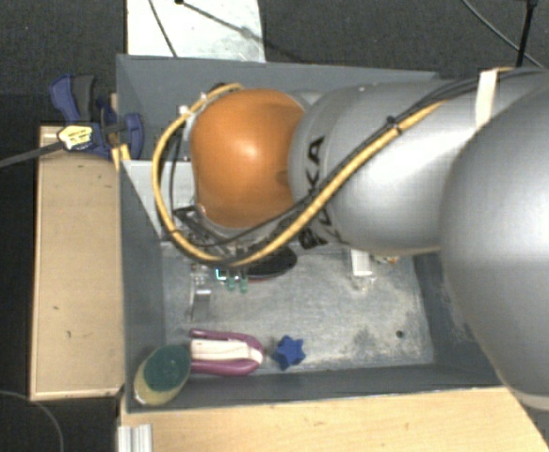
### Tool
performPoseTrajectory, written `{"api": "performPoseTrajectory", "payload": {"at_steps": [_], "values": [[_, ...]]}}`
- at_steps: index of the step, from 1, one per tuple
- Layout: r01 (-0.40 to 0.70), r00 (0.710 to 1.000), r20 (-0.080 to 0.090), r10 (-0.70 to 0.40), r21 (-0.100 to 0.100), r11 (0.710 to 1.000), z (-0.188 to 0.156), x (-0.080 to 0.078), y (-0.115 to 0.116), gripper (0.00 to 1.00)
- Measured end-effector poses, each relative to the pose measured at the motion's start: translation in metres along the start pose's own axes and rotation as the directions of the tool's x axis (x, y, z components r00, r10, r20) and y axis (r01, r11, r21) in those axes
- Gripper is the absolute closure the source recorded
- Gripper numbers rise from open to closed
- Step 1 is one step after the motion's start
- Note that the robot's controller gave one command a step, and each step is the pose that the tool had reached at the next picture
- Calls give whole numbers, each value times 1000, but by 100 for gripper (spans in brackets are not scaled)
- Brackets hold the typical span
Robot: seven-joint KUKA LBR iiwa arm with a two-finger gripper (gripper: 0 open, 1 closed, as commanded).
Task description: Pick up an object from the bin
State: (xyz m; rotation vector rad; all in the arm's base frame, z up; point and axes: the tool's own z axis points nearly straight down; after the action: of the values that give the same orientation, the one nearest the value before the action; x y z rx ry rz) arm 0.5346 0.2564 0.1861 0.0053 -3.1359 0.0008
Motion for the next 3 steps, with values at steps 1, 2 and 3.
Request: {"api": "performPoseTrajectory", "payload": {"at_steps": [1,2,3], "values": [[127,992,-2,-127,1,992,119,47,-76,0],[159,987,12,-159,-5,987,84,54,-13,0],[144,990,6,-144,2,990,86,58,-63,0]]}}
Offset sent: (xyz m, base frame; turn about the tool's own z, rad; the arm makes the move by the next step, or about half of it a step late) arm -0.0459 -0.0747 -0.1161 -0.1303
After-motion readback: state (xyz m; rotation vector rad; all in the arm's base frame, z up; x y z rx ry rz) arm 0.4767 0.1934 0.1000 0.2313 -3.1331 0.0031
